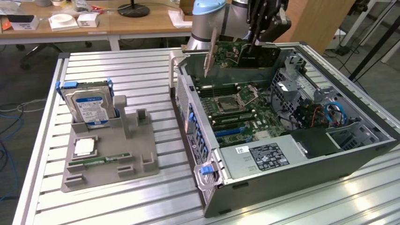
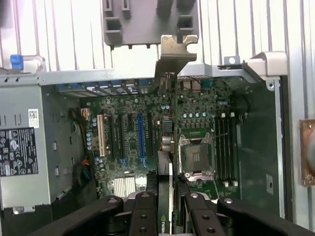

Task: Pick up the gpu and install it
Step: 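Insert the gpu into the slot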

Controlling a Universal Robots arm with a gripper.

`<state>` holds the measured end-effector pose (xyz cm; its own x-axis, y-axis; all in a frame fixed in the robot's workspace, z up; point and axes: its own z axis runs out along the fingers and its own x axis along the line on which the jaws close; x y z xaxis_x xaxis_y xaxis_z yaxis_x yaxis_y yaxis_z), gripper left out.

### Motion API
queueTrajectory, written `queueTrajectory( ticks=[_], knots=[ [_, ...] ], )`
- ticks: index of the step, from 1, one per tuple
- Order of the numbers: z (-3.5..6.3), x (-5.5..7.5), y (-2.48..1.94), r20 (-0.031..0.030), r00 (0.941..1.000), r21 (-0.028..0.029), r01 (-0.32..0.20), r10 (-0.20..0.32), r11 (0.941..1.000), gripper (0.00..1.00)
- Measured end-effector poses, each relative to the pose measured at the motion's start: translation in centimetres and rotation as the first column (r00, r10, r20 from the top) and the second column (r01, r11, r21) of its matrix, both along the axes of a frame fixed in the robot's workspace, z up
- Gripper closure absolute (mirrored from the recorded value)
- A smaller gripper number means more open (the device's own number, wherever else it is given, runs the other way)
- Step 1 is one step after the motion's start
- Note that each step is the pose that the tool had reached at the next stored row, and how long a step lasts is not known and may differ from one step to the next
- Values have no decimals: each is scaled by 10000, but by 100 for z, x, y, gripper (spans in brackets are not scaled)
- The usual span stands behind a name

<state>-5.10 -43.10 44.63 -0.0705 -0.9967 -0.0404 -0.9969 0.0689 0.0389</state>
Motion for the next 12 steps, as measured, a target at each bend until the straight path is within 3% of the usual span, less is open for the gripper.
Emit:
queueTrajectory(
  ticks=[6,12],
  knots=[
    [-17,6,0,1,9957,-1,-924,924,9957,74],
    [-37,14,0,1,9847,-1,-1740,1740,9847,74]
  ],
)
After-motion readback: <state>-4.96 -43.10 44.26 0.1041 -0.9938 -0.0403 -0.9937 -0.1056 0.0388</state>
